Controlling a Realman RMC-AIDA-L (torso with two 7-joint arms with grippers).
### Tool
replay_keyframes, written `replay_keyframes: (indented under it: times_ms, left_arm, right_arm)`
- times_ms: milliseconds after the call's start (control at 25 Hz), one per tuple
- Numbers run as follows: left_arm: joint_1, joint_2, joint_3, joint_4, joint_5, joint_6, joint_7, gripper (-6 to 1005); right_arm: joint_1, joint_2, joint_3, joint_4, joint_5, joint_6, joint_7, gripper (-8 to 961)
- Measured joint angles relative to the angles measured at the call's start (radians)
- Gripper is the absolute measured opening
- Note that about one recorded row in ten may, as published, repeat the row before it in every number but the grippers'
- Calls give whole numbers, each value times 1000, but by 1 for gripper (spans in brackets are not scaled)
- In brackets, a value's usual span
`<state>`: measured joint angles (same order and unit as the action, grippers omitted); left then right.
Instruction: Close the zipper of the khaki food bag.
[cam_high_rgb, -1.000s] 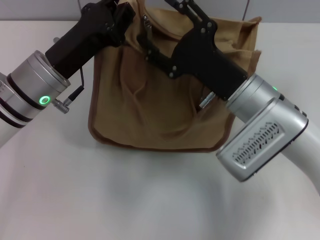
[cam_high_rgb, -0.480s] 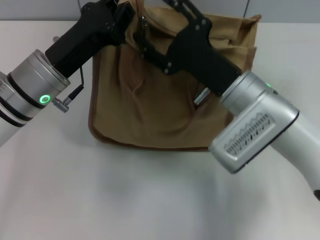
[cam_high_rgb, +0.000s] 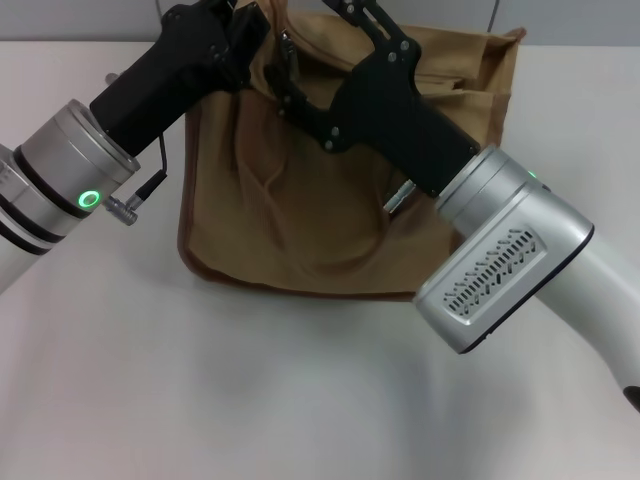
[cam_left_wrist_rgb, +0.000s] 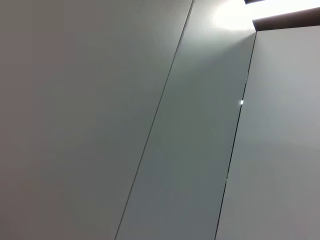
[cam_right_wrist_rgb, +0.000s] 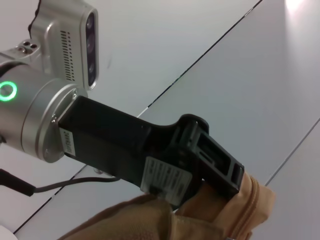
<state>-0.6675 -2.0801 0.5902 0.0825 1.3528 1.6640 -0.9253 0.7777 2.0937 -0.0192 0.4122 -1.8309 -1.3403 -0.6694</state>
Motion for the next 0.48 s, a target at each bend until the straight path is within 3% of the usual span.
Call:
replay_keyframes:
  times_ms: [480]
  left_arm:
    - [3, 0, -1, 3, 0, 0, 0, 20]
  right_arm:
    - [-62, -2, 59, 60, -74, -15, 45, 818]
